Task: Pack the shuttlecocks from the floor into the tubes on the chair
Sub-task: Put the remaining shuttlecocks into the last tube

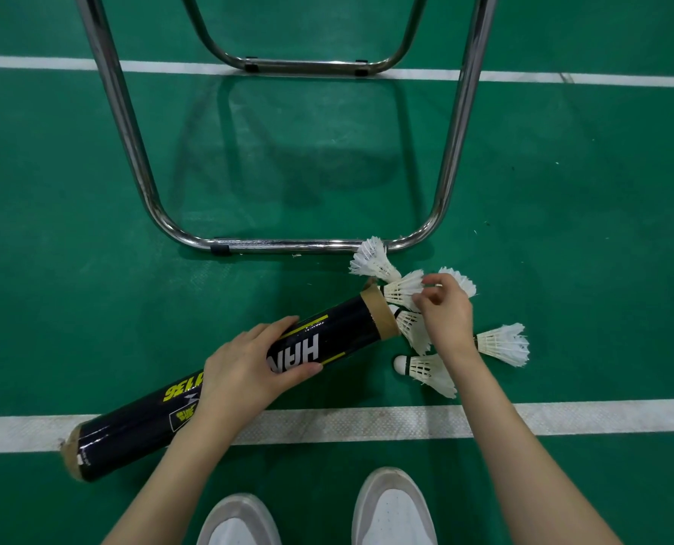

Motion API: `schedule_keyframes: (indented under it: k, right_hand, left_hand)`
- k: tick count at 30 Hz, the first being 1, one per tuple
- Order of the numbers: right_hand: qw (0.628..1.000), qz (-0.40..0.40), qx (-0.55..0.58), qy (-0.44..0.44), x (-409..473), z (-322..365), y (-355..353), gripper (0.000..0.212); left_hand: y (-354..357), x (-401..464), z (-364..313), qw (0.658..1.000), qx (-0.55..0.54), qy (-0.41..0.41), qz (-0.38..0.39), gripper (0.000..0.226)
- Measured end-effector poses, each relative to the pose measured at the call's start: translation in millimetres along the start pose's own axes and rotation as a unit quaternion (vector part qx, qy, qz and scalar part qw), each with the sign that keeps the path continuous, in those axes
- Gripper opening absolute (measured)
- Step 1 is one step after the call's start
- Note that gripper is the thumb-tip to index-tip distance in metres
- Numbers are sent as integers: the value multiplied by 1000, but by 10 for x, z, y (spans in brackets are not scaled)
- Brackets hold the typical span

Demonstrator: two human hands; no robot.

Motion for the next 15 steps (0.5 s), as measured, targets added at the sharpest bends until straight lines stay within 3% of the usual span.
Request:
schedule_keyframes:
  k: [8,15]
  right_hand:
    - [992,7,121,-40,-242,246,-249,20]
    - [987,70,139,-43,-451,311,-214,21]
  left_hand:
    - [-7,-14,47,1000,9,-17,-10,94]
    - [-29,-27,25,1000,0,-22,-16,88]
Point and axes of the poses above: each hand's wrist, its own x-axis towards the middle knuckle, its own y-axis out of the palm, z = x × y, the point moved 3 cm from there along x, towards the middle knuckle, and after that the axes turned 10 degrees about y, right-handed, at the moved point
